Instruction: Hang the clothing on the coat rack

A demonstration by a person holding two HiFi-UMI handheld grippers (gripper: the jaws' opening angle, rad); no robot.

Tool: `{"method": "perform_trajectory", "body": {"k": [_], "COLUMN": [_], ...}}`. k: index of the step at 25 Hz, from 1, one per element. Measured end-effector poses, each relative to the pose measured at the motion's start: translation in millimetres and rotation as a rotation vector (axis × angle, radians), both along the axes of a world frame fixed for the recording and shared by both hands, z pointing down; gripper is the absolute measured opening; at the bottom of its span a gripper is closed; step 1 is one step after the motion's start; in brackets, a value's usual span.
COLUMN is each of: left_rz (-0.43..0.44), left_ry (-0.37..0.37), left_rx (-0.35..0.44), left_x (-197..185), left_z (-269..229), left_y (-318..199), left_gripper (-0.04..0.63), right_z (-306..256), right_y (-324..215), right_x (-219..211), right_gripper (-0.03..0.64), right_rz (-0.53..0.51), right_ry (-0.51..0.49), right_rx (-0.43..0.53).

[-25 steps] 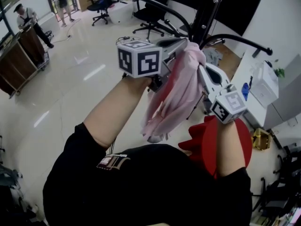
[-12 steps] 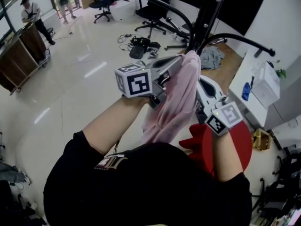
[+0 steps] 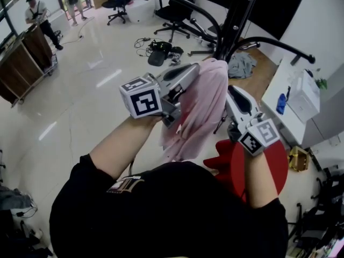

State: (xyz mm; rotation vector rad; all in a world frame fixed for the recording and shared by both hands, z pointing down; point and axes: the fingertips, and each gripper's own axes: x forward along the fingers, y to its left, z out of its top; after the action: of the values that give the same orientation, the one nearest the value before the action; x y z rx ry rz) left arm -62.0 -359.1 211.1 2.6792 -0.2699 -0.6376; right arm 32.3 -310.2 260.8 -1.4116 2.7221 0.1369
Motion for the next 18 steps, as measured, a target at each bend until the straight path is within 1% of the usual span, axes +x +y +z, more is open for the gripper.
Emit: {"method": "perform_trajectory", "body": {"k": [3, 5, 7, 9, 11, 15, 18], "left_rz": [0.033, 0.077, 0.143, 0.171, 0.151, 0.097, 0.079], "left_ry": [0.029, 0.072, 0.135, 0.167, 0.156, 0.110, 0.081], "left_rx": [-0.011, -0.061, -0.116, -0.126, -0.103, -0.051, -0.014], "left_x": [-1, -5, -9, -11, -11, -9, -9], "left_z": [0, -1, -4, -7, -7, -5, -4], "left_y": [3, 2, 1, 1, 0, -1, 2], "left_gripper": [0.014, 0.014, 0.031, 0.046, 0.059, 0.081, 0.086], "right_z": [5, 4, 3, 3, 3, 4, 4], "right_y": [3, 4, 3, 2, 0, 0, 0], "right_x": [4, 4, 6, 9, 13, 17, 20], "right_gripper": [0.109, 0.109, 0.109, 0.109, 0.109, 0.109, 0.109], "right_rz": [0.000, -0.001, -0.002, -0.001, 0.003, 0.010, 0.012], "right_ry": [-0.008, -0.007, -0.001, -0.001, -0.004, -0.002, -0.003], "right_rx": [-0.009, -0.008, -0.003, -0.002, -0.001, 0.001, 0.003]}}
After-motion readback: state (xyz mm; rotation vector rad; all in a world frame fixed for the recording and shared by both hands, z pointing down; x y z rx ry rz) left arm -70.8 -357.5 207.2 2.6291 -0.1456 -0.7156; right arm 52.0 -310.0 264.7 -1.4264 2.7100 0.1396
